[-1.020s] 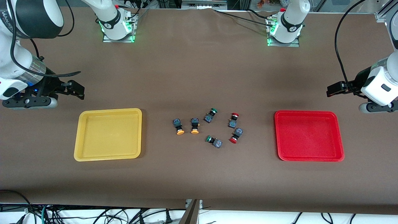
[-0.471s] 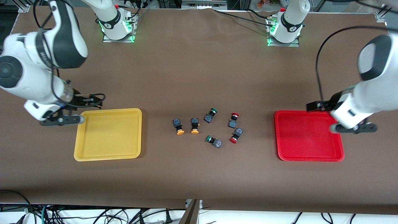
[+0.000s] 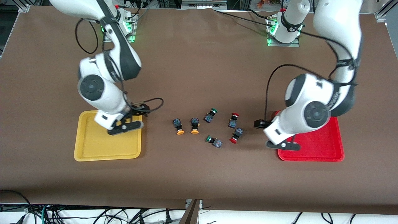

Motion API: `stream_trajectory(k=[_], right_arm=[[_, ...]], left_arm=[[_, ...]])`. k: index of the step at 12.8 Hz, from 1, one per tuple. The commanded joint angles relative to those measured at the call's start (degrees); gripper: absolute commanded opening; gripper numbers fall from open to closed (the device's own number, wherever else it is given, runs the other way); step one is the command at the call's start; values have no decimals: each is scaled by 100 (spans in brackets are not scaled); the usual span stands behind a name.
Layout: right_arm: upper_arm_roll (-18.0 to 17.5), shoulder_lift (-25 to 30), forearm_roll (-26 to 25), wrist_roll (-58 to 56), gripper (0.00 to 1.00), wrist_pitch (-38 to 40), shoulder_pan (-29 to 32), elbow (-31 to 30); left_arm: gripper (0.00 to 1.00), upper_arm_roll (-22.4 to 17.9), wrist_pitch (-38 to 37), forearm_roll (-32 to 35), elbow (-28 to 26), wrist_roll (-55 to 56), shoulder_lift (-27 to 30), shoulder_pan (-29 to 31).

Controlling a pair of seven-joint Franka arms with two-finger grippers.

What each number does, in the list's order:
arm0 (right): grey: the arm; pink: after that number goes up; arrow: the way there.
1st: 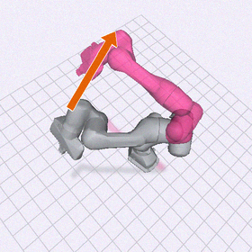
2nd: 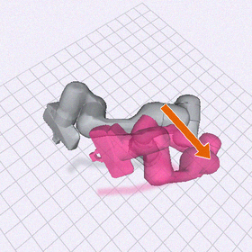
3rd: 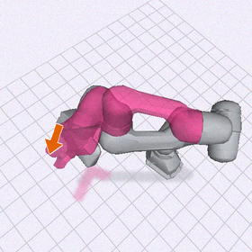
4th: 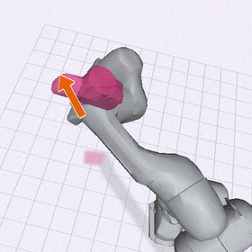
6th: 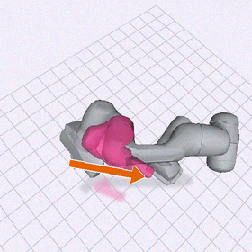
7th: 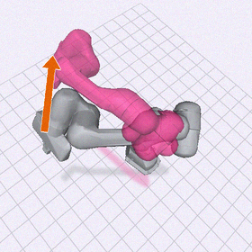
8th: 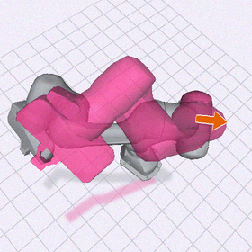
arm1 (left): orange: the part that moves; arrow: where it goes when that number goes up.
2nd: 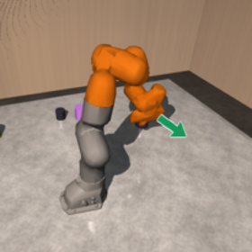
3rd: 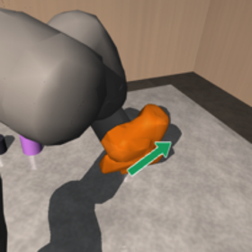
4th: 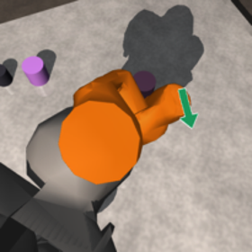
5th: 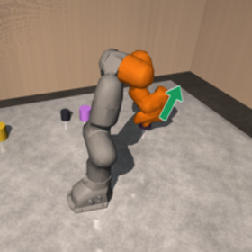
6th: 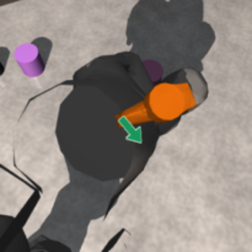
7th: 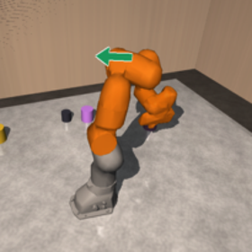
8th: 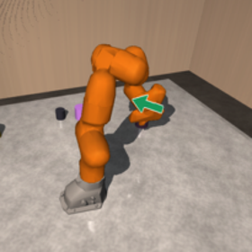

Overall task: Place red and yellow buttons in trays
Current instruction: 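Reach the right gripper to a yellow button while the left gripper reaches a red button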

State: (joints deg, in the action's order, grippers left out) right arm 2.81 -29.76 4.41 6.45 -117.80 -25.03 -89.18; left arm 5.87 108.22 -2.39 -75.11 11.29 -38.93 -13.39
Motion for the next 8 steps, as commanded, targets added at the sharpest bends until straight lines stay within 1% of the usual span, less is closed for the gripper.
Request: stream_trajectory(k=[1,2,3,5,6,8], right_arm=[[-191,-486,417,224,100,-541,-72,137],[-289,-618,620,390,100,-699,-211,137],[-290,-749,701,479,100,-918,-265,137],[-325,-1031,701,699,100,-1410,-335,137],[-325,-1154,649,743,100,-1735,-527,129],[-307,-1426,623,892,100,-2131,-739,129]], left_arm=[[100,-68,776,-42,234,4,-649,-181],[100,-60,1023,-59,216,-4,-747,-182],[100,-59,1104,-68,199,-4,-765,-251],[100,-59,1044,-77,85,-22,-765,-409],[100,-59,1043,-77,-159,4,-748,-532],[100,-59,1034,-86,-363,266,-722,-796]])
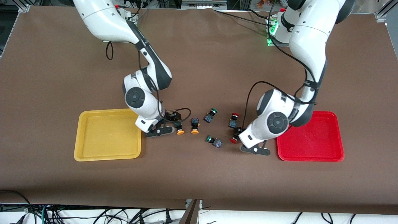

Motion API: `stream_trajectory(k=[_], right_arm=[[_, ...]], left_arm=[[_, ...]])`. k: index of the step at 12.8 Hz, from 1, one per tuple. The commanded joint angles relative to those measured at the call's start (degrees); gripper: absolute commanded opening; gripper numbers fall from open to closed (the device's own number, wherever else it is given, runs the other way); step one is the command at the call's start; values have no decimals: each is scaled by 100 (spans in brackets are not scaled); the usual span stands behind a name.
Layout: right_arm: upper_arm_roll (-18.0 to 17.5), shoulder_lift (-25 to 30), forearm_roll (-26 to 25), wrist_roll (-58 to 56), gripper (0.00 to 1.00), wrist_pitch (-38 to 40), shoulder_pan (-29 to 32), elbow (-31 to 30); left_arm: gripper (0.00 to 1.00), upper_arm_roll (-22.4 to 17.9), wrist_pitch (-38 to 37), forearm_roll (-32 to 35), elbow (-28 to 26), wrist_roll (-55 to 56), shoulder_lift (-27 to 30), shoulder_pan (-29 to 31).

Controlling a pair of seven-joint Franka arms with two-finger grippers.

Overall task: Place red and yellow buttons in trays
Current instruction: 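Reach the right gripper to a yellow button while the left gripper reaches a red button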

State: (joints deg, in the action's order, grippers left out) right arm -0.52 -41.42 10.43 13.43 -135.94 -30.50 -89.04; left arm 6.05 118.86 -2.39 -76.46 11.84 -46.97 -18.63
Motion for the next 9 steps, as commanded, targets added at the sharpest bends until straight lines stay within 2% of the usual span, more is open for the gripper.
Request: stream_trajectory(k=[1,3,4,5,6,8,9], right_arm=[[26,-383,-5,213,100,-527,-237,124],[26,-525,-32,222,99,-792,-281,116],[26,-534,-119,231,94,-837,-290,98],[35,-543,-146,239,84,-846,-290,63],[35,-560,-155,231,70,-846,-290,63],[52,-517,-164,99,27,-811,-238,80],[78,-482,-164,3,11,-724,-168,106]], left_arm=[[100,-69,-38,-86,-333,422,117,-299],[100,-69,-29,-86,-510,442,126,-413],[100,-69,-29,-86,-545,442,135,-448],[100,-69,-29,-86,-650,442,161,-457],[100,-69,-20,-86,-729,450,188,-474],[100,-69,-3,-86,-800,459,205,-510],[100,-69,23,-86,-800,459,188,-519]])
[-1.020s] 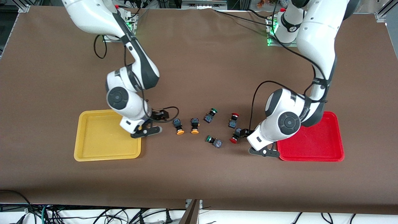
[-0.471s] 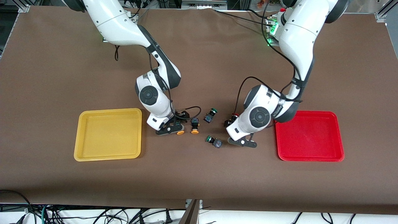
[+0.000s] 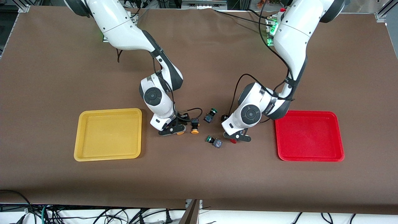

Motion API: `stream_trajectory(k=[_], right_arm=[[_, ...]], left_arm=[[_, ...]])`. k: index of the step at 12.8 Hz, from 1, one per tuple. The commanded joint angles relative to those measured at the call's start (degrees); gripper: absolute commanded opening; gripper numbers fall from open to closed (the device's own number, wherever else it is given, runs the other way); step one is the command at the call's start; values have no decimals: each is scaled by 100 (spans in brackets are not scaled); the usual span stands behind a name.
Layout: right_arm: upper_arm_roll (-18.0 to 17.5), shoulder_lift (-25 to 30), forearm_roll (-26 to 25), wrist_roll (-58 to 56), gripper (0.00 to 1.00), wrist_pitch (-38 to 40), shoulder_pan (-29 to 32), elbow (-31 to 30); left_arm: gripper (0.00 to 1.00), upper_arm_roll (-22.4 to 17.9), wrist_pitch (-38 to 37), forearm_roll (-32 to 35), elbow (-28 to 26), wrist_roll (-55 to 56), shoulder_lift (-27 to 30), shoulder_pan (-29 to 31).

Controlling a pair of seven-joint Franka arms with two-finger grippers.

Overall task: Place red and yellow buttons in trays
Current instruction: 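Carry the yellow button into the yellow tray with the right gripper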

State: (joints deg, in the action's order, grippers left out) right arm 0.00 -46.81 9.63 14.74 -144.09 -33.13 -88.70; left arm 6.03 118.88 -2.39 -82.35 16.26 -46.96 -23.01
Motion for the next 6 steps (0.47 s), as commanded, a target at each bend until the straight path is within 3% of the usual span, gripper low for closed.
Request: stream_trajectory(k=[1,4,6], right_arm=[[43,127,-67,-199,5,336,209,99],[35,697,-23,-689,5,1300,910,125],[44,778,-57,-1443,5,2170,1473,571]], left_arm=[[100,-67,30,-86,-211,18,179,-99],[92,-67,39,-95,-211,71,170,-108],[89,-67,205,-104,-211,306,144,-177]])
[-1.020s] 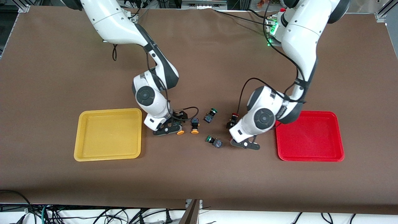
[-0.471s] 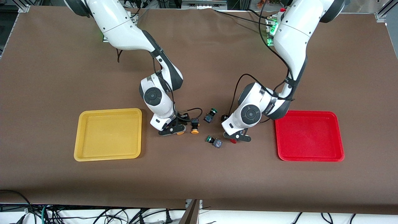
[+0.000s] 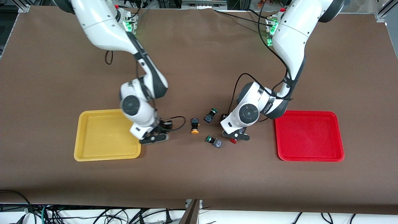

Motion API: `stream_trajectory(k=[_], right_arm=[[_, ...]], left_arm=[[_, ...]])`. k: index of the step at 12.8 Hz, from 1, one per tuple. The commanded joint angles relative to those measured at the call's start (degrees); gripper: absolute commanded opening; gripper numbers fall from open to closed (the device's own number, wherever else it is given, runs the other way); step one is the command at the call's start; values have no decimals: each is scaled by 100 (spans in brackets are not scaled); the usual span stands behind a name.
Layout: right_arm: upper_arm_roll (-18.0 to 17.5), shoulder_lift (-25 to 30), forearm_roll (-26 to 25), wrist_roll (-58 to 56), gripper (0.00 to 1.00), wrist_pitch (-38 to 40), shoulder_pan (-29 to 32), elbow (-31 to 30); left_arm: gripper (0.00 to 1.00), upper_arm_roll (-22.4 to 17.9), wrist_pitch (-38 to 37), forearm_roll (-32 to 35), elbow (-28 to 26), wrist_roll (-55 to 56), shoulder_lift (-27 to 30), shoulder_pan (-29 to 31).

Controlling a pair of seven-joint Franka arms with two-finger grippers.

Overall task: Place red and yellow buttons in trays
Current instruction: 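Carry the yellow button into the yellow tray with the right gripper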

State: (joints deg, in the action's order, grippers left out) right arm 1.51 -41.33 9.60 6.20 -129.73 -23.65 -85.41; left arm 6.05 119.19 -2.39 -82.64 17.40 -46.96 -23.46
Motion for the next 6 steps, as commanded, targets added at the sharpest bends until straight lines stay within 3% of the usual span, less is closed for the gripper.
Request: stream_trajectory(k=[1,2,3,4,6], right_arm=[[-107,231,-64,-1002,6,1052,789,314],[-107,222,-64,-1311,7,1125,1061,263],[-107,214,-72,-1427,11,1143,1282,88],[-107,196,-73,-1446,15,1065,1414,-105],[-107,187,-64,-1534,40,706,1486,-448]], left_arm=[[89,-69,227,-95,-182,220,108,-159],[80,-69,280,-104,-182,229,90,-177],[58,-69,280,-104,-191,246,90,-177],[47,-69,272,-95,-208,273,99,-168],[46,-69,280,-95,-235,273,90,-177]])
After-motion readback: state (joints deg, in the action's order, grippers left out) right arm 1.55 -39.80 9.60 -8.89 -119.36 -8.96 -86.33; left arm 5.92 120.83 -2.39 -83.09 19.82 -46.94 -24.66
